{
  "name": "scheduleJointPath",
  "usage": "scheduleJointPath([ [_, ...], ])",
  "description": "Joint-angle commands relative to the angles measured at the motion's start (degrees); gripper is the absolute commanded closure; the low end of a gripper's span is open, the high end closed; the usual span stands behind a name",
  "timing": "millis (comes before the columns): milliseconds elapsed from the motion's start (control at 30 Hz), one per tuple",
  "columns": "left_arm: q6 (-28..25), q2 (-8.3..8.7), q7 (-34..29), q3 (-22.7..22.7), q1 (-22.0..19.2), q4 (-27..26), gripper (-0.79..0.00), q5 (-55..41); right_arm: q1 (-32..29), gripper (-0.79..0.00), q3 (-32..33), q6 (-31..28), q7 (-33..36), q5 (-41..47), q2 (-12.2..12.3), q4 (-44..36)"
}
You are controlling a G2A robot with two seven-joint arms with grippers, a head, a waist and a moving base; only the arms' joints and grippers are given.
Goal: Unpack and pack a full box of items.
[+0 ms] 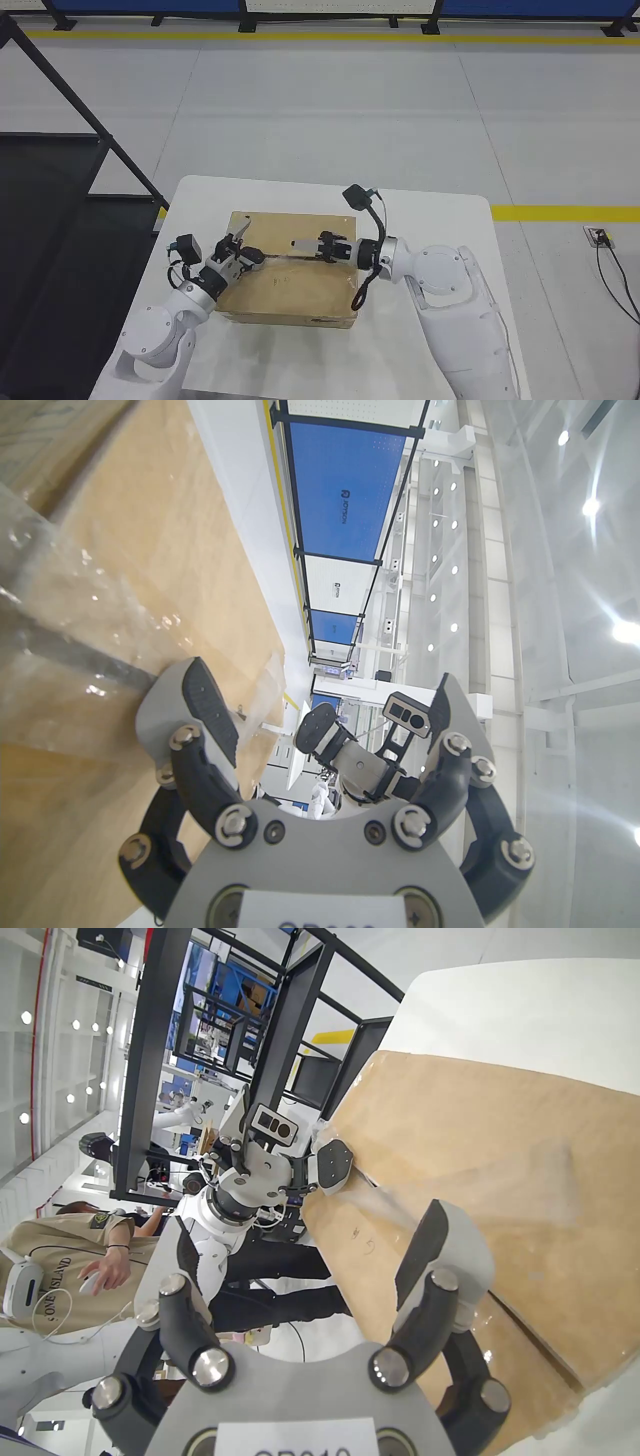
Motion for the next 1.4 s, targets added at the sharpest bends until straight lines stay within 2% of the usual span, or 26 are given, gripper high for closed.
scheduleJointPath([
  [0,0.0,-0.02,-0.1,0.2,0.1,-0.3,-0.785,0.1,-0.3,-0.785,0.6,1.2,0.5,1.1,0.3,-0.2],
  [367,0.3,-0.20,-0.8,2.5,-0.4,-1.6,-0.785,1.2,-3.1,-0.785,2.3,3.8,2.1,3.0,2.0,-3.6],
  [933,1.2,-0.93,-1.5,8.7,-3.5,-2.5,-0.785,3.9,-8.3,-0.785,5.2,1.0,2.7,8.2,4.6,-6.8],
  [1167,1.0,-0.93,-1.2,8.1,-2.9,-3.3,-0.785,3.8,-6.1,-0.785,4.2,4.7,6.5,10.0,5.5,-3.2],
  [1367,1.0,-0.97,-0.9,7.9,-2.7,-3.4,-0.785,3.7,-3.0,-0.785,2.5,7.4,7.0,10.8,5.9,1.2],
])
